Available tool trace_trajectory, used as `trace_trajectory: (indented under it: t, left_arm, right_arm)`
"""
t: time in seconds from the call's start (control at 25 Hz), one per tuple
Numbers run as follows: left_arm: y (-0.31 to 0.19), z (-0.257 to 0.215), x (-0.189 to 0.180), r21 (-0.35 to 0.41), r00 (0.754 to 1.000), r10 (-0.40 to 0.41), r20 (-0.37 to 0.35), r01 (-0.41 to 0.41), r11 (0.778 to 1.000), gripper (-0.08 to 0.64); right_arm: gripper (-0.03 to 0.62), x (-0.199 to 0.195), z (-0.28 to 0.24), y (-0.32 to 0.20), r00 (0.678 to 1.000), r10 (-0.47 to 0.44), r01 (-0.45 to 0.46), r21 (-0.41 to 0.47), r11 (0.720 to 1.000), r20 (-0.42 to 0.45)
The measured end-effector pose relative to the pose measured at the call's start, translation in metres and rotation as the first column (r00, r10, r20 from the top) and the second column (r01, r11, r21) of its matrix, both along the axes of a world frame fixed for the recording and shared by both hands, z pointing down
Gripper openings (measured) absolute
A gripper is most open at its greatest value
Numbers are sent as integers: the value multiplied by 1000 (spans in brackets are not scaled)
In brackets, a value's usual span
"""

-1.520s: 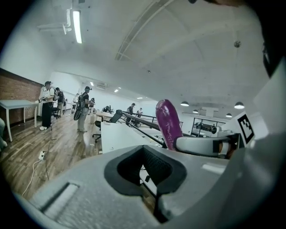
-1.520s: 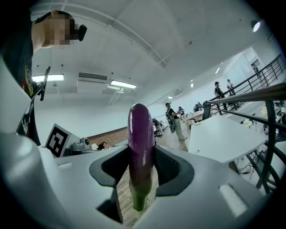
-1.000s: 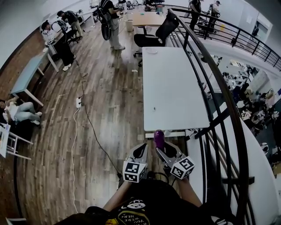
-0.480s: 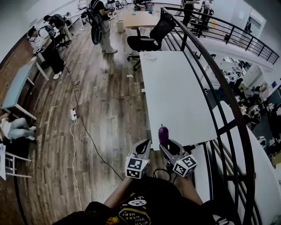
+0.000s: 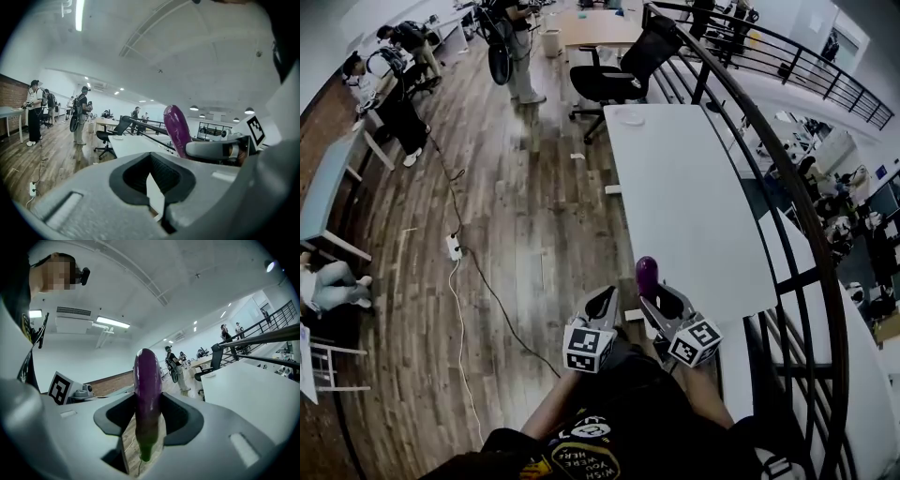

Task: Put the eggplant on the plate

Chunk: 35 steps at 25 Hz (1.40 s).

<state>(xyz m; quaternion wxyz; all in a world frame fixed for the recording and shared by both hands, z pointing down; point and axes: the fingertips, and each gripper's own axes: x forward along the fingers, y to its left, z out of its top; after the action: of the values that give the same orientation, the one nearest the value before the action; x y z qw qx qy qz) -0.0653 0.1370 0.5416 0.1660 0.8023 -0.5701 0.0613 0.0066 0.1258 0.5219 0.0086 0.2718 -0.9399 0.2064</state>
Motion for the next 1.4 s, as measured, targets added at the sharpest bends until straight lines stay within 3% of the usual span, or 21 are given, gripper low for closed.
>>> trace_trajectory:
  t: [0.16,0.4,0.6,0.8,1.08,1.4]
  left_arm:
    - [-44,10,-30,-8,1000,-14,-8,14,1000,5]
    - [-142,5,-60,-6,999,36,5,-36,999,5]
    - [-222,-8,-67,12,997,68,37,-68,998,5]
    - [-277,5,-69,3,994,92,61,-92,996,5]
    - [-348,25,-87,-36,990,136,28,-135,990,5]
    - [-446,12,-130,35,968,249,-2,-249,968,5]
  right_arm:
    - [179,-33,13,-46,1000,-19,19,-7,1000,-4]
    - [179,-68,19,-136,1000,3,-3,-20,1000,28]
    - [179,-77,16,-208,998,23,-22,-38,999,51]
    - [179,-86,23,-265,1000,10,-10,-9,1000,-3]
    - [179,-100,37,-327,996,86,-85,-60,995,14]
    - [179,-144,39,-426,986,169,-169,-38,985,-6]
